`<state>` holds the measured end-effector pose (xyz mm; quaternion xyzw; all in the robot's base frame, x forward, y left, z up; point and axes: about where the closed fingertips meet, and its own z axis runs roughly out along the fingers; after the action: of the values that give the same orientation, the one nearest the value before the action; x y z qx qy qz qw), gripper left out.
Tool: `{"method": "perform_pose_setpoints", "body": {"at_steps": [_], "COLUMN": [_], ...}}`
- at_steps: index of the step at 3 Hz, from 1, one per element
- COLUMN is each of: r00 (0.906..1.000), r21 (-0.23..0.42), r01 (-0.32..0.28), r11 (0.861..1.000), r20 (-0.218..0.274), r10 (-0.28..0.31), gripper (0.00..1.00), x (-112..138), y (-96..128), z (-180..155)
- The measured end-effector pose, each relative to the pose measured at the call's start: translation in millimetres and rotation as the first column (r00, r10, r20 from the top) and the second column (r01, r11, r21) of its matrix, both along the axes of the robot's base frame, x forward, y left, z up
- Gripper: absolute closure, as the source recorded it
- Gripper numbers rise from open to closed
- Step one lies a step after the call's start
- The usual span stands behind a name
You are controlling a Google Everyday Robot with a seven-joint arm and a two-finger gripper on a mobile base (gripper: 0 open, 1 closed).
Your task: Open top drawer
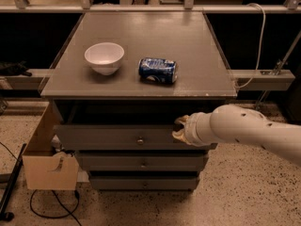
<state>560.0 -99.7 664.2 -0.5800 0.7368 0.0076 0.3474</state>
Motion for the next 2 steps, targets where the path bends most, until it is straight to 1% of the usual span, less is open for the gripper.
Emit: {"method": "perform_pose_setpoints", "body": {"at_steps": [1,2], "r00": [1.0000,1.0000], "r21": [0.000,0.000], "r01": [0.000,0.000], "r11": [1.000,1.000], "r20": [0.000,0.000], "r10": [0.000,0.000], "gripper": [0.53,0.22], "x": [0.0,0.0], "y": [0.0,0.0], "z": [0.0,0.0]}}
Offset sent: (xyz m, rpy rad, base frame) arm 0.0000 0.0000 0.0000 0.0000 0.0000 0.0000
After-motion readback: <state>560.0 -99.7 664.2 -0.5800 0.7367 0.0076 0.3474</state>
